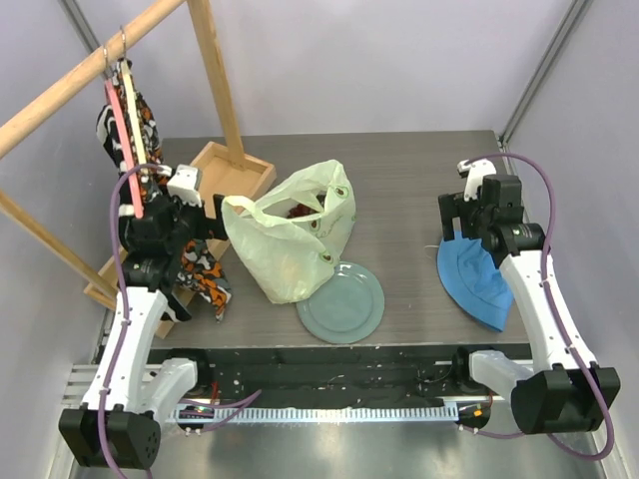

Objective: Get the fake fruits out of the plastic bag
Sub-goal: Adjust the plastic bag at the center of the board.

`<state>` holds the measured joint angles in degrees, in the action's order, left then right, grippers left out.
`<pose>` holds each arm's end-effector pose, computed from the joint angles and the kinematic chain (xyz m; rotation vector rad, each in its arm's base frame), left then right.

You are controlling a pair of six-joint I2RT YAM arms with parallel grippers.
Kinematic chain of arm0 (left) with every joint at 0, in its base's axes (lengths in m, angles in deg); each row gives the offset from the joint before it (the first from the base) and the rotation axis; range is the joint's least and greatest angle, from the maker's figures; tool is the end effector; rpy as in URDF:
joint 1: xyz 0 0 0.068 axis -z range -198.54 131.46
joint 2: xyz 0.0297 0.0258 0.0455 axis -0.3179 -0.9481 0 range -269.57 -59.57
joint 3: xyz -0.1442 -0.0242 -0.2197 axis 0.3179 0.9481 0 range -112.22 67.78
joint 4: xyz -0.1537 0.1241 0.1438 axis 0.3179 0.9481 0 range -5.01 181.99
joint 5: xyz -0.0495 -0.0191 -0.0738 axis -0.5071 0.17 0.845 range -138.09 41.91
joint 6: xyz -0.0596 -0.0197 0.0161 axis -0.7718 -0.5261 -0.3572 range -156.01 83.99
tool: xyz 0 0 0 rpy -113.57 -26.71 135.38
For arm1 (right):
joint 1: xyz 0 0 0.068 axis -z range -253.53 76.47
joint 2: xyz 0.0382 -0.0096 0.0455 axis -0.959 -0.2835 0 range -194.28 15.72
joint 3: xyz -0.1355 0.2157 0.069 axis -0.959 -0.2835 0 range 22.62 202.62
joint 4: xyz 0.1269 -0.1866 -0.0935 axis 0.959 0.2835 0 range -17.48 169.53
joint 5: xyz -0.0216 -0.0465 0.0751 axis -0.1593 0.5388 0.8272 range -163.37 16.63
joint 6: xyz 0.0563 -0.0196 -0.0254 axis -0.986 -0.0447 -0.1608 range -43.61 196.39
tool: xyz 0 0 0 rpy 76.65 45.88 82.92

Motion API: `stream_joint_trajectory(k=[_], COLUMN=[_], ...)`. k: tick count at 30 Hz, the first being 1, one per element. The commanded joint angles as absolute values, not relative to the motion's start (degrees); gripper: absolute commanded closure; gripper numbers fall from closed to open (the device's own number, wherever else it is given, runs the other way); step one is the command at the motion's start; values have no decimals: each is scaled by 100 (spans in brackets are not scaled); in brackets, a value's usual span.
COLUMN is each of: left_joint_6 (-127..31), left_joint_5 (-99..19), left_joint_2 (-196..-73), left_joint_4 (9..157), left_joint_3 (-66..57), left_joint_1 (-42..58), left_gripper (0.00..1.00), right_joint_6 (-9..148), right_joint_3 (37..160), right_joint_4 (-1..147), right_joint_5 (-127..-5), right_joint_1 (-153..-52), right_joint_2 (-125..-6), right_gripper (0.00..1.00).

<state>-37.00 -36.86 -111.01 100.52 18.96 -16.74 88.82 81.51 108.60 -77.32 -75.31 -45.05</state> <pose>0.2074 -0.0162 0.3238 0.1473 1.8815 -0.2181 0.2221 0.0034 0.3118 -0.2392 2.2244 -0.1782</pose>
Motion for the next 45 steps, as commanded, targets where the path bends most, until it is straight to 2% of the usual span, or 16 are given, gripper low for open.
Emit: stream_joint_trajectory(k=[1, 3, 6, 9, 12, 15, 16, 17, 20, 22, 26, 31, 35, 36, 41, 45], left_joint_6=[-3724, -3776, -4119, -4076, -4014, -3918, -3856, -3786, -3837, -3996, -3936, -3444, -3408, -3329, -2137, -725], left_joint_5=[-2290, -1418, -1276, -1319, -1538, -1872, -2091, -2163, -2042, -1848, -2250, -2295, -2725, -3030, -3972, -3984], left_joint_2=[-11072, -11282, -11624, -11809, -12073, -12232, -12328, -12390, -12636, -12654, -12233, -12250, -11899, -11646, -10740, -9835], left_joint_4=[10388, 10389, 10388, 10449, 10731, 11117, 11431, 11600, 12224, 12418, 12252, 12558, 12875, 13024, 12886, 12227], left_joint_3=[951, 706, 433, 152, -183, -508, -726, -824, -1184, -1177, -966, -905, -483, -387, 604, 1730], left_joint_1=[-1731, -1679, -1477, -1169, -931, -624, -432, -343, -272, -246, -175, -175, -175, -175, -184, -184], left_gripper=[0, 0, 0, 0, 2, 3, 4, 4, 4, 9, 6, 3, 4, 1, 0, 0], right_joint_6=[9386, 9999, 10688, 10741, 10882, 11014, 10910, 10882, 10900, 10917, 10874, 10803, 10487, 10443, 10258, 10249], right_joint_3=[8484, 8572, 8722, 8827, 9055, 9179, 9144, 9118, 8741, 8329, 7984, 7667, 8062, 8150, 8589, 8800], right_joint_4=[10988, 11136, 11357, 11243, 11365, 11567, 11559, 11559, 11342, 11129, 11128, 11163, 11488, 11550, 11735, 11849], right_joint_5=[-7410, -6743, -5511, -5307, -5430, -5587, -5675, -5789, -6097, -6430, -6722, -6661, -6108, -6037, -5773, -5712], right_joint_1=[-7537, -7546, -7555, -7748, -7907, -7924, -7933, -7924, -7924, -7854, -7494, -7239, -7239, -7247, -7265, -7344], right_joint_2=[-4738, -4817, -4975, -5422, -6055, -6678, -6855, -7013, -7340, -7305, -7226, -7120, -7050, -7041, -7032, -7208], right_gripper=[0, 0, 0, 1, 7, 29, 41, 45, 55, 56, 62, 61, 60, 58, 41, 36])
